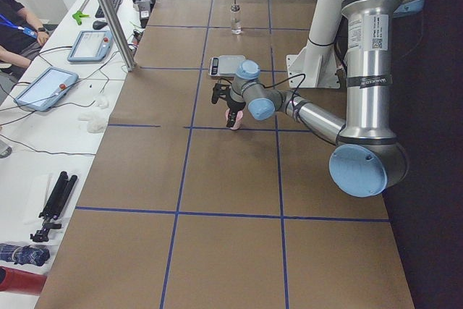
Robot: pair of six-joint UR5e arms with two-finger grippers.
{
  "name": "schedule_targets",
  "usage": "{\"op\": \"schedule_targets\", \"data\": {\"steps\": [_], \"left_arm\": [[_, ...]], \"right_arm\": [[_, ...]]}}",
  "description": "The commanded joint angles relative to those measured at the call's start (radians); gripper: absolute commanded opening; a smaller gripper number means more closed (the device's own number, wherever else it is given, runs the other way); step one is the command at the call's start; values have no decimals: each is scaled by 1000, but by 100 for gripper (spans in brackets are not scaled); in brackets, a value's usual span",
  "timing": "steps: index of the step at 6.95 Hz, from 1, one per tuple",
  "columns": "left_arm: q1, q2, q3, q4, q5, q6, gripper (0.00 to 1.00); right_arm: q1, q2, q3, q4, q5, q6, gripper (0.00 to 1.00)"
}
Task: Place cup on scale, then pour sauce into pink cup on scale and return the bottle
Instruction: 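Reach the left gripper down to the pink cup and grasp it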
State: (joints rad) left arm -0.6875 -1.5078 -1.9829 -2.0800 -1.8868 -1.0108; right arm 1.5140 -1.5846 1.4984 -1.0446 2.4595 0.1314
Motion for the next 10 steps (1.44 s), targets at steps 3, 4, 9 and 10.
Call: {"op": "schedule_targets", "data": {"steps": [3,4,9,10], "left_arm": [[39,-3,18,3,2,1,12],[40,-5,18,3,2,1,0],[42,-325,-54,421,-8,14,0],[86,-491,-25,560,-11,-6,0]], "right_arm": [[0,0,0,0,-1,0,100],[0,0,0,0,-1,0,100],[0,-2,2,0,1,-1,100],[0,-2,5,0,1,5,100]]}}
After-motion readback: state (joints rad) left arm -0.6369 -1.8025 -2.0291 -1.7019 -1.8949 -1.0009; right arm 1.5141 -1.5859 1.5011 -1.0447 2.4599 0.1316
